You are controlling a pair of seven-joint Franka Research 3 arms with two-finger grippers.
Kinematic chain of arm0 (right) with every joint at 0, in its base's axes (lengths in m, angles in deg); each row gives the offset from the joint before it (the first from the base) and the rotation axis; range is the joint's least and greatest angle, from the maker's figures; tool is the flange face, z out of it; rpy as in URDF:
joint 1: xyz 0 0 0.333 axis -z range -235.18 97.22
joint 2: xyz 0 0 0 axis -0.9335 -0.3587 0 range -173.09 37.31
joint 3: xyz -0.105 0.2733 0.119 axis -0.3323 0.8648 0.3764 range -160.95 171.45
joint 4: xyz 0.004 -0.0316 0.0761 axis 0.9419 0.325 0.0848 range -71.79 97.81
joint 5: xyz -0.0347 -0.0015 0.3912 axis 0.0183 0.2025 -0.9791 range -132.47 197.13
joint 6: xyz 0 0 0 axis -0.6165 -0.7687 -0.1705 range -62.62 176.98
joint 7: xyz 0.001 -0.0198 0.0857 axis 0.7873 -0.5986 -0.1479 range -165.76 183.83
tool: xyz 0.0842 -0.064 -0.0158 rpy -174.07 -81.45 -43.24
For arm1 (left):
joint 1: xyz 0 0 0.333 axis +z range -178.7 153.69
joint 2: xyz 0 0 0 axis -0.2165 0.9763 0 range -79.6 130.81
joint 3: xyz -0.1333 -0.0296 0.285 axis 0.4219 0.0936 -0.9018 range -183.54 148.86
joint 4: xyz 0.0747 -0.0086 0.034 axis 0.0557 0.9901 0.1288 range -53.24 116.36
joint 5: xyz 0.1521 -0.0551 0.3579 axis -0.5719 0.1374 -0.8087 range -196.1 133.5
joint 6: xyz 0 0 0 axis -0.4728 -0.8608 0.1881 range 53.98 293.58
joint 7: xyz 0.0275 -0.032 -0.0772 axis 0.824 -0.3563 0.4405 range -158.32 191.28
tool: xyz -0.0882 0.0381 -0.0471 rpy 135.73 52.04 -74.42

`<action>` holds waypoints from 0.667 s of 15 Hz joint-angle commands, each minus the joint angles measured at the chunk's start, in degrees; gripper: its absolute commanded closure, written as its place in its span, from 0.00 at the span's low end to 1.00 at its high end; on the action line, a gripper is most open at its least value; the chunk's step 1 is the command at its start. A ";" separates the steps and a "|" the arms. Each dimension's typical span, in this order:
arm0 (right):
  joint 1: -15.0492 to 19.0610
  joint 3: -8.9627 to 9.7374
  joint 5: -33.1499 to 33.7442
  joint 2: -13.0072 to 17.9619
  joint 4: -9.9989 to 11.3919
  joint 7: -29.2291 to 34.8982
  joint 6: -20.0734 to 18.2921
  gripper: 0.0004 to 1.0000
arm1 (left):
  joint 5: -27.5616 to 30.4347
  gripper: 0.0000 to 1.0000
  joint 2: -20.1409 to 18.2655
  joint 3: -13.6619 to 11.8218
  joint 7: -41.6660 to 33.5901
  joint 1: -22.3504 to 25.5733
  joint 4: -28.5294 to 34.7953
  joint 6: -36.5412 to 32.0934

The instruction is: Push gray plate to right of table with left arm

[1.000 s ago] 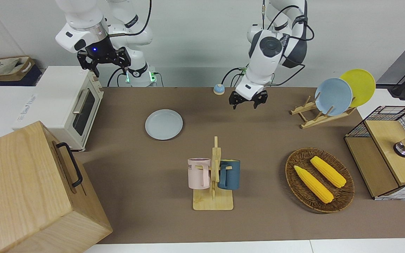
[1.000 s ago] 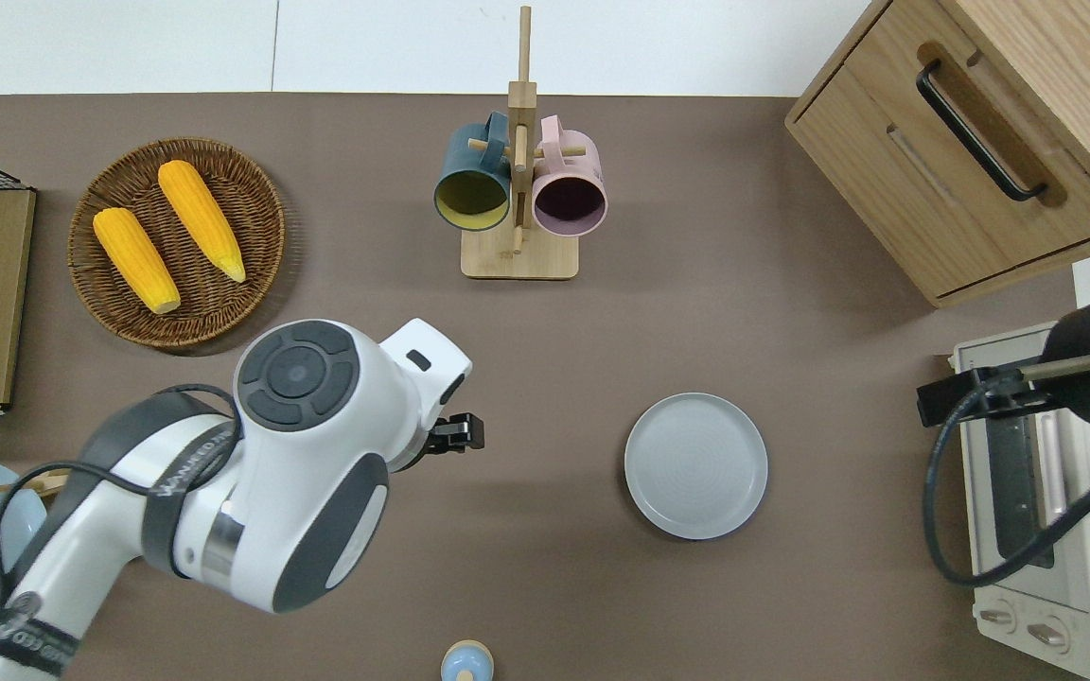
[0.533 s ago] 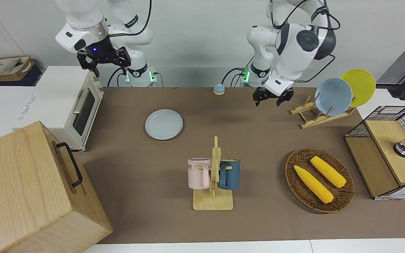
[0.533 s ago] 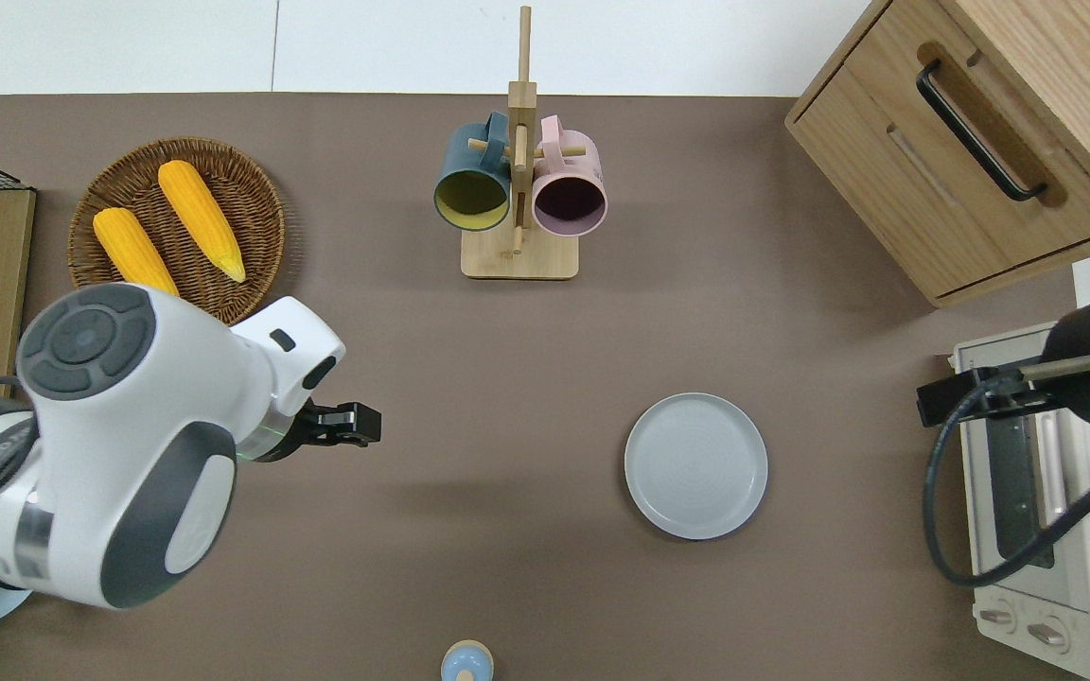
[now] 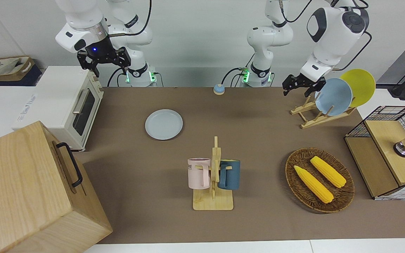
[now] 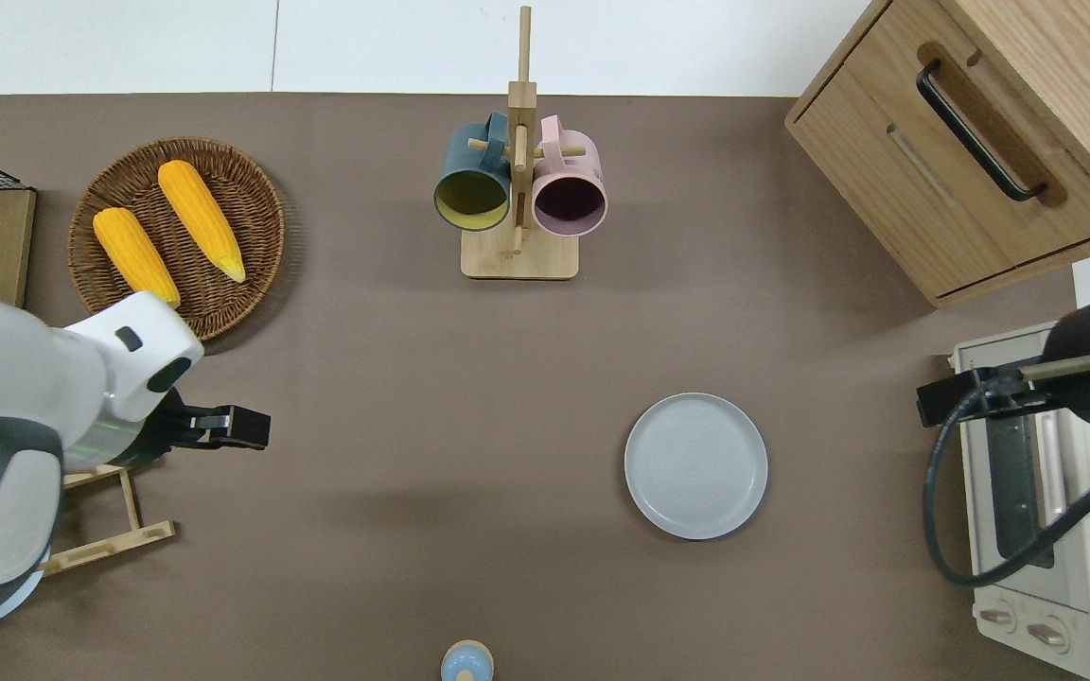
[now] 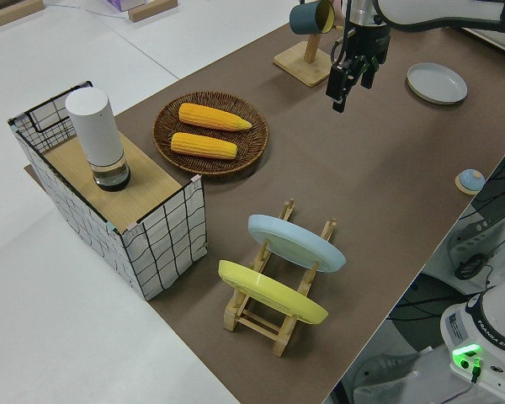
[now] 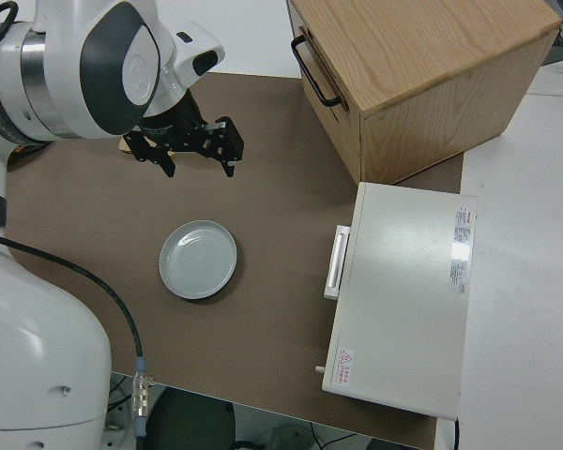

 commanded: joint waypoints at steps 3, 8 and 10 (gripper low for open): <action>1.15 0.92 -0.25 0.14 -0.53 0.66 -0.89 0.02 | -5.14 0.00 -0.05 -0.17 -2.35 1.39 -3.38 -3.54; 1.15 0.92 -0.25 0.14 -0.53 0.66 -0.89 0.02 | -5.23 0.01 -0.05 -1.40 -2.26 1.39 -5.06 -4.95; 1.07 0.92 -0.25 0.14 -0.53 0.66 -0.89 0.02 | -5.23 0.00 -0.14 -2.45 -2.26 1.31 -6.10 -4.95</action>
